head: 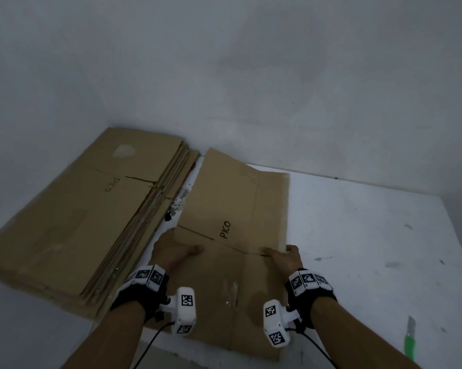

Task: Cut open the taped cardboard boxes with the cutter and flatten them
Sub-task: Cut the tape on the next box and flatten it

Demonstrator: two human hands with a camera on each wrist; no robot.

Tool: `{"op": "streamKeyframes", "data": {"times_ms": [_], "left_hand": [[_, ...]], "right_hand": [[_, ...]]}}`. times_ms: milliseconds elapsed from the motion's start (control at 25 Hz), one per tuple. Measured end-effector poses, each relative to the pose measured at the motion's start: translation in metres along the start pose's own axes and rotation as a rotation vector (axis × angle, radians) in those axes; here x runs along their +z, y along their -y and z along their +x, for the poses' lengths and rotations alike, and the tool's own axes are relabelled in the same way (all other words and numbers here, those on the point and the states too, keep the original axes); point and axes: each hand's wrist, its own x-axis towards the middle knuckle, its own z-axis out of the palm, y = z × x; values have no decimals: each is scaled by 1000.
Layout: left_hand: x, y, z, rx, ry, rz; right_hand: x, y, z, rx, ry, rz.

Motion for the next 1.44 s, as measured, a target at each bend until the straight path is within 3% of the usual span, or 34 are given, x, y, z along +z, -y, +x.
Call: {"op": "streamKeyframes", "data": {"times_ms": [200, 360, 520, 680, 880, 1000, 1120, 1240, 1440], "left_hand": [[-34, -55, -26, 175, -122, 177], [-83, -83, -53, 294, -214, 104], [-138, -82, -69, 308, -242, -39], [-199, -50, -68, 224, -292, -130], [-284, 23, -33, 153, -379, -113], [-316, 72, 3, 89, -431, 27], [-328, 117, 48, -23, -393, 226], [-327, 144, 90, -60, -391, 308], [-327, 165, 135, -17, -436, 509]], "right_hand": [[5, 5, -6, 58, 71, 151], [8, 25, -25, 55, 209, 296], [19, 65, -65, 13, 377, 426], [66, 102, -95, -44, 479, 431], [169, 137, -88, -171, 453, 189], [240, 151, -85, -215, 411, 132], [300, 159, -80, -179, 385, 121], [336, 159, -68, -178, 367, 64], [355, 153, -61, -304, 121, -253]]}}
